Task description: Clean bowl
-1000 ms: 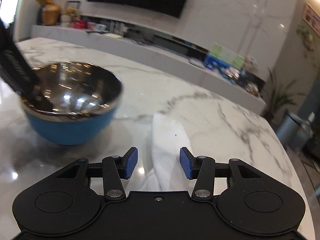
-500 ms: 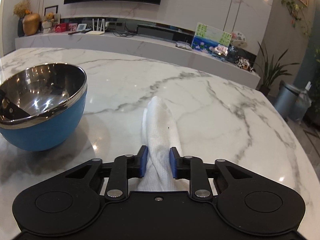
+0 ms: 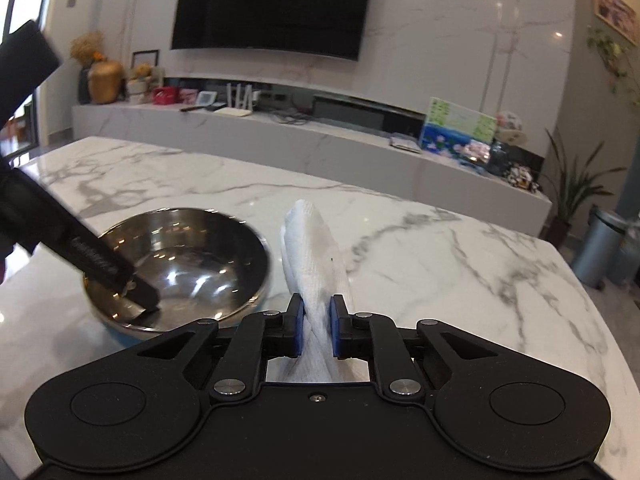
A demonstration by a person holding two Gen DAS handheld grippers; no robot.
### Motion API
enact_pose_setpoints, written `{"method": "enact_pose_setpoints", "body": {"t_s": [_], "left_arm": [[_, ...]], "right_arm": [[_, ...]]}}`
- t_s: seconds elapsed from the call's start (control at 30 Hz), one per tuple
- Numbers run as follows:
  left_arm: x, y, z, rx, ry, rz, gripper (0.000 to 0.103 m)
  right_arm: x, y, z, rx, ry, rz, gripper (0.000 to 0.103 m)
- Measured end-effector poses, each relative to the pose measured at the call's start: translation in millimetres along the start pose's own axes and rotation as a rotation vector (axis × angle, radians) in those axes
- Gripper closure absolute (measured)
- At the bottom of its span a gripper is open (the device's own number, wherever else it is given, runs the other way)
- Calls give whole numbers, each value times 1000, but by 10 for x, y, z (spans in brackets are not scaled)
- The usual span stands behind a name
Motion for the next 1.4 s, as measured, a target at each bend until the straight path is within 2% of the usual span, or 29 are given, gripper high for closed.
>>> {"method": "enact_pose_setpoints", "body": {"t_s": [0.1,0.4,0.47,0.53,0.63,0.73,1.03,1.4], "left_arm": [[42,34,-43,44,-2,-3,62],[73,155,-28,96,17,-35,56],[69,161,-21,88,11,-34,57],[63,159,-31,78,-1,-33,66],[58,138,-50,53,-8,-26,72],[52,107,-62,22,-2,-22,74],[20,-32,46,-113,1,-17,79],[-38,-36,160,-173,43,-24,79]], "right_arm": [[-16,51,-80,15,-14,-17,92],[-89,226,-308,61,-52,-85,92],[-86,241,-335,66,-58,-90,92],[-78,249,-353,68,-63,-91,92],[-57,210,-319,67,-55,-75,92],[-39,136,-246,62,-40,-50,92],[-27,-47,-71,60,-15,0,92],[-12,104,-77,70,-34,-60,92]]}}
Point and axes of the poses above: each gripper's, at about its wrist camera, not at the fingertips, and x roughly against the way its jaws point, z to its right, y to its underside, the point moved 9 cm from there along -x, roughly the way its jaws point, and after that the axes turned 2 degrees about y, right-handed, at the moved point
